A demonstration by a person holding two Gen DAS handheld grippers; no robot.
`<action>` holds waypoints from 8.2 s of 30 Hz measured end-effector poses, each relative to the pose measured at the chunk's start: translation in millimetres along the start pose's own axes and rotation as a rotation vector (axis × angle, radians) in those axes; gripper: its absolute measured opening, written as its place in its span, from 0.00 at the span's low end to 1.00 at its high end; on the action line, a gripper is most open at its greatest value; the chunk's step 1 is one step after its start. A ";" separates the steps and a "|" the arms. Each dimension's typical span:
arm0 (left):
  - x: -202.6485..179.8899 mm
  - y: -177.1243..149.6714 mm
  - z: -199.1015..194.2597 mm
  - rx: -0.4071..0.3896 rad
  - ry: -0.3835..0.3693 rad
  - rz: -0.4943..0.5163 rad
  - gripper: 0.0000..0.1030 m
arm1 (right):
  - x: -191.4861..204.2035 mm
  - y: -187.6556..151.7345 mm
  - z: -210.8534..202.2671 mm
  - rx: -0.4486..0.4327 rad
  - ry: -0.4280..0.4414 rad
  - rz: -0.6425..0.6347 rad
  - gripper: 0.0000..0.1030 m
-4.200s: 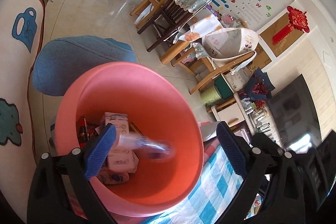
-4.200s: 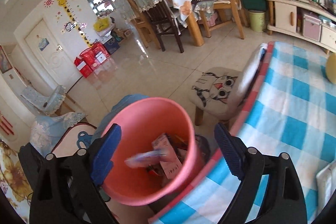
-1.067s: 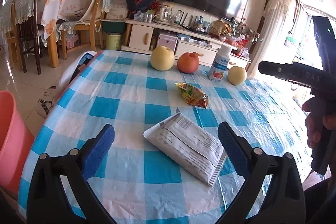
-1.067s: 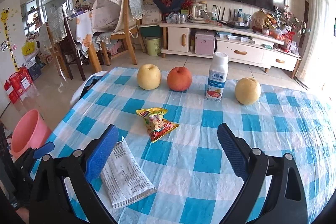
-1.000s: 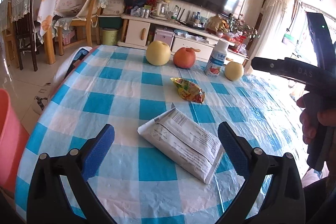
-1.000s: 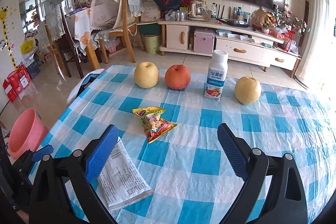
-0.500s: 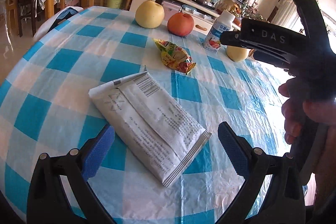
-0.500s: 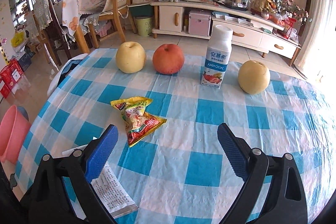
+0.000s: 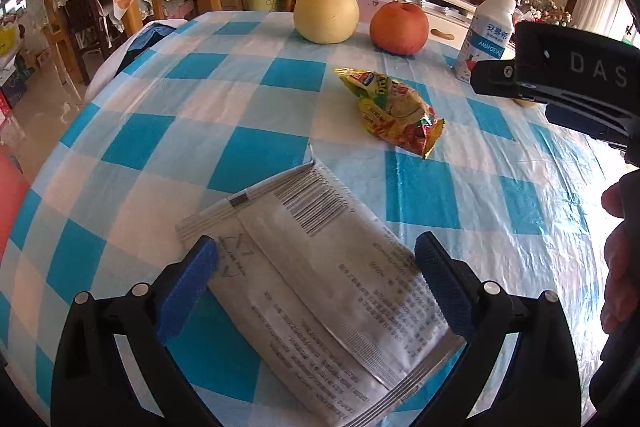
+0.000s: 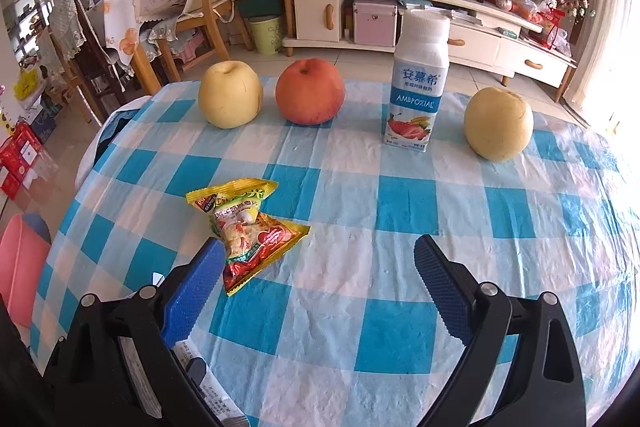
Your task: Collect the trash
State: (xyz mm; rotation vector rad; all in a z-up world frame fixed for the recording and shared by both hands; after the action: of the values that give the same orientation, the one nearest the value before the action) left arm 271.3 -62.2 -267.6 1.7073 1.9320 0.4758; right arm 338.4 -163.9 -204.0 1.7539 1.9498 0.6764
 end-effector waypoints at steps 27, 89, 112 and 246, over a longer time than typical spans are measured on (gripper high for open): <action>44.8 -1.6 -8.6 0.057 -0.086 -0.137 0.96 | 56.2 -4.7 57.5 0.086 0.067 -0.221 0.37; 5.2 7.3 -4.9 0.006 -0.047 0.069 0.88 | 25.9 -41.5 24.4 0.099 0.081 -0.250 0.76; -3.0 1.0 4.5 -0.008 -0.001 0.134 0.70 | 23.1 -29.5 12.1 0.076 0.103 -0.180 0.12; 201.2 84.0 -157.1 -0.494 0.085 -0.212 0.96 | 226.7 -18.6 -162.1 -0.362 0.039 -0.373 0.90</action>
State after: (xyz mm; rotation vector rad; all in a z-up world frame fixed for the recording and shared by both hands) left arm 231.6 160.2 -122.0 1.1734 1.8297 0.8699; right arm 200.4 48.4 -86.2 1.1341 1.9573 0.8639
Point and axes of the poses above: each gripper's, at about its wrist camera, not at the fingertips, and z roughly the way its jaws point, x to its left, y to its top, the point moved 9 cm from there along z, roughly the way its jaws point, and after that the axes turned 9 degrees about -z, right-handed, at the moved point
